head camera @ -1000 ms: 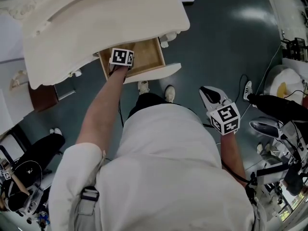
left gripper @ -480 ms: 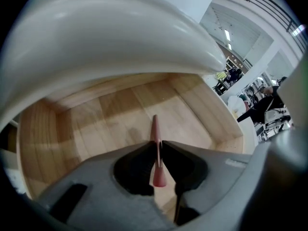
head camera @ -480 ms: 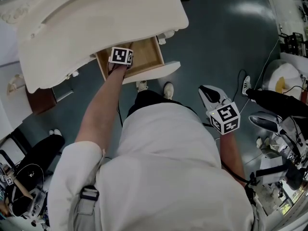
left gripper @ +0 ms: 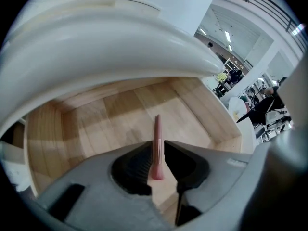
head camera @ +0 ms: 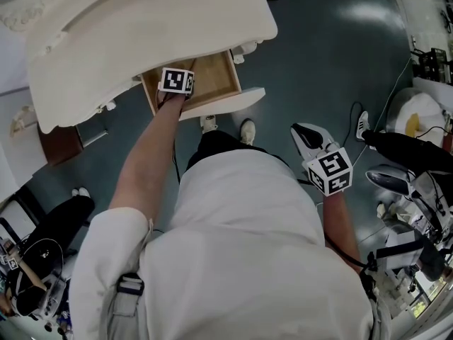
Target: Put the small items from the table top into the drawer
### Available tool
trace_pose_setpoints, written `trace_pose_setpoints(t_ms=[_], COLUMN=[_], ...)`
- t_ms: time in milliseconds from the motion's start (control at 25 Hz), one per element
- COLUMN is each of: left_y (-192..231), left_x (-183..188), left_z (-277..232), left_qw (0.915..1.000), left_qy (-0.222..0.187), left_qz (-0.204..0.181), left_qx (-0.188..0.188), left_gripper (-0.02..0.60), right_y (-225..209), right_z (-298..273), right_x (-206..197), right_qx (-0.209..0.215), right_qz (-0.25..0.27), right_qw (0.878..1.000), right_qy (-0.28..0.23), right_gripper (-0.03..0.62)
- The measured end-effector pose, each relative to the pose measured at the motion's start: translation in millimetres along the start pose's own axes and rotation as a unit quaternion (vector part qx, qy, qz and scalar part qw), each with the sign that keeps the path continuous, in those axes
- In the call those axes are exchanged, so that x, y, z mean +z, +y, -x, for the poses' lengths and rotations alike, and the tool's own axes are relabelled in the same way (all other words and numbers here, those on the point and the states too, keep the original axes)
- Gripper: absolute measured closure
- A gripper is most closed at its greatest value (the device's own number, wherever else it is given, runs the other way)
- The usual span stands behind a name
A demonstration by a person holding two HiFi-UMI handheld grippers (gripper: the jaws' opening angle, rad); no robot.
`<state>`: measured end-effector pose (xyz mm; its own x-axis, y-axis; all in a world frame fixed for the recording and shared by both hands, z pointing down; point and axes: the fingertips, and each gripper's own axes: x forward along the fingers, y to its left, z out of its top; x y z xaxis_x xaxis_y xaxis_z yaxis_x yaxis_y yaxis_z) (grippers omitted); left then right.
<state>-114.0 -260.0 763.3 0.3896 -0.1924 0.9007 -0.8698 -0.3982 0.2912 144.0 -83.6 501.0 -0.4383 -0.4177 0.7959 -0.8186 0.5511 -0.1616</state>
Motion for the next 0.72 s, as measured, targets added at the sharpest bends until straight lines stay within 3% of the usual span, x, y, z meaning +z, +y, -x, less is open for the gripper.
trace_pose_setpoints(t_ms=[720], left_y=[-32.4], left_x=[3.4], left_z=[98.6], left_qw=[0.9943], left_qy=[-0.104], left_qz=[-0.001], left_qx=[0.026], left_gripper=[0.505], right_y=[8.9], right_z=[6.6], right_x=[-0.6], right_qx=[0.059], right_qz=[0.058], right_qw=[0.996], right_qy=[-0.033], right_gripper=[0.579])
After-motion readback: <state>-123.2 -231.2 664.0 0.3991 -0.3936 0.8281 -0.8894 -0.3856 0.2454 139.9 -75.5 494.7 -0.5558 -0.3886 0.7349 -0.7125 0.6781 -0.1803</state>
